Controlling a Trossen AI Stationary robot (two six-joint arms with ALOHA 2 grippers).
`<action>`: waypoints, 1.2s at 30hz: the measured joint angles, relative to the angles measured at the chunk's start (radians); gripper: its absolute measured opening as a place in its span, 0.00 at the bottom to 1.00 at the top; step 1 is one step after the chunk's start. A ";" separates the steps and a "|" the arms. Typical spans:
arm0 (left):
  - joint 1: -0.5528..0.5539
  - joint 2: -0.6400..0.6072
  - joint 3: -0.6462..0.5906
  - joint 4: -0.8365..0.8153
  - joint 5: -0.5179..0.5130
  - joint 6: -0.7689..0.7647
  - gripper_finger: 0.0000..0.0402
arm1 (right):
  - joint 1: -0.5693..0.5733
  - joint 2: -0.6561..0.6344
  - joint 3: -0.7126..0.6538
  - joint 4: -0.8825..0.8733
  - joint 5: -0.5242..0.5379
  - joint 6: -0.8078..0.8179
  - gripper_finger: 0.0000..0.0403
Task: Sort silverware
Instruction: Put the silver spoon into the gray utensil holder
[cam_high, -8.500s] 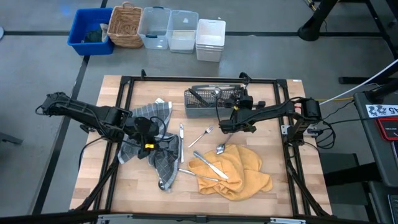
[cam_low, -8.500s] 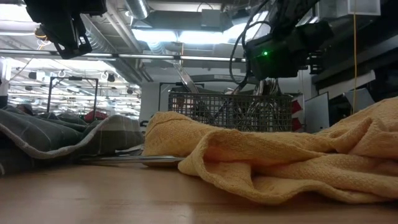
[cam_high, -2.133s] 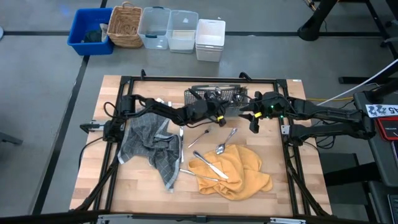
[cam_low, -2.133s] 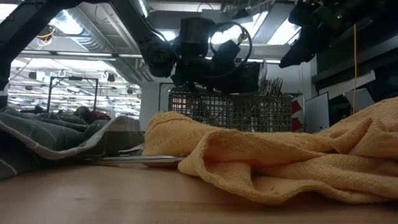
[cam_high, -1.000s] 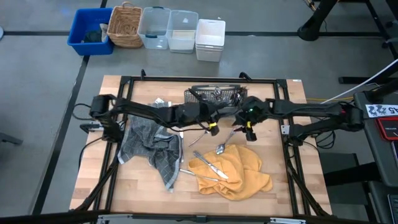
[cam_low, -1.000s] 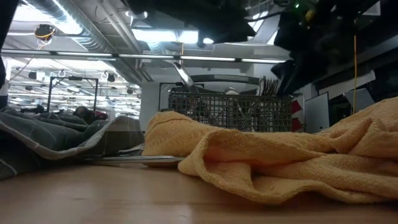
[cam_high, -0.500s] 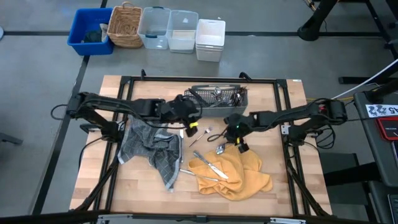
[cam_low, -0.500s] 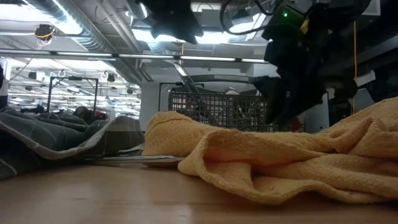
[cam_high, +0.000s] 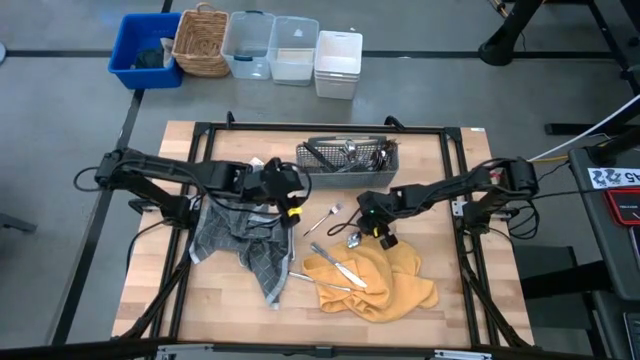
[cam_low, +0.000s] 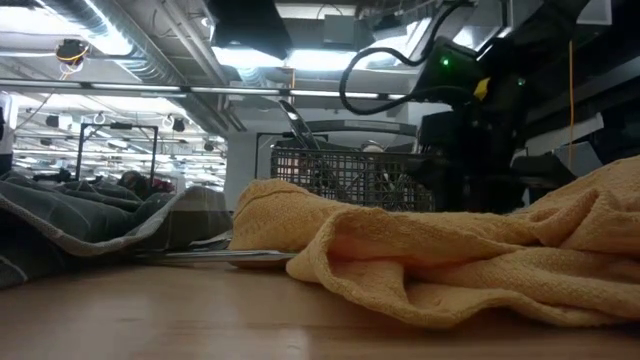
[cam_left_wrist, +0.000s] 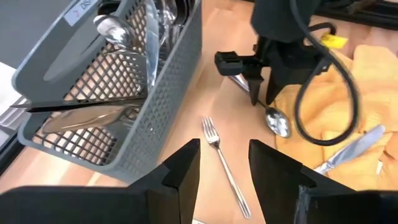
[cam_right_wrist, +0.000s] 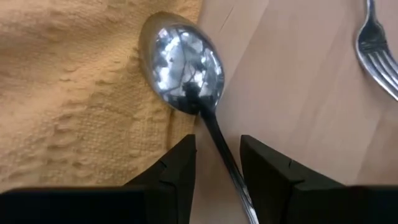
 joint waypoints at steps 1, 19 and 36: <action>-0.003 0.000 0.000 0.000 0.000 0.000 0.32 | 0.000 0.004 0.001 0.002 0.000 0.000 0.32; -0.120 -0.080 0.000 -0.108 -0.001 -0.151 0.32 | -0.001 0.047 0.022 0.047 -0.053 0.191 0.02; -0.353 -0.214 0.000 -0.309 -0.331 -0.384 0.32 | -0.001 0.051 0.266 -0.190 -0.051 0.321 0.01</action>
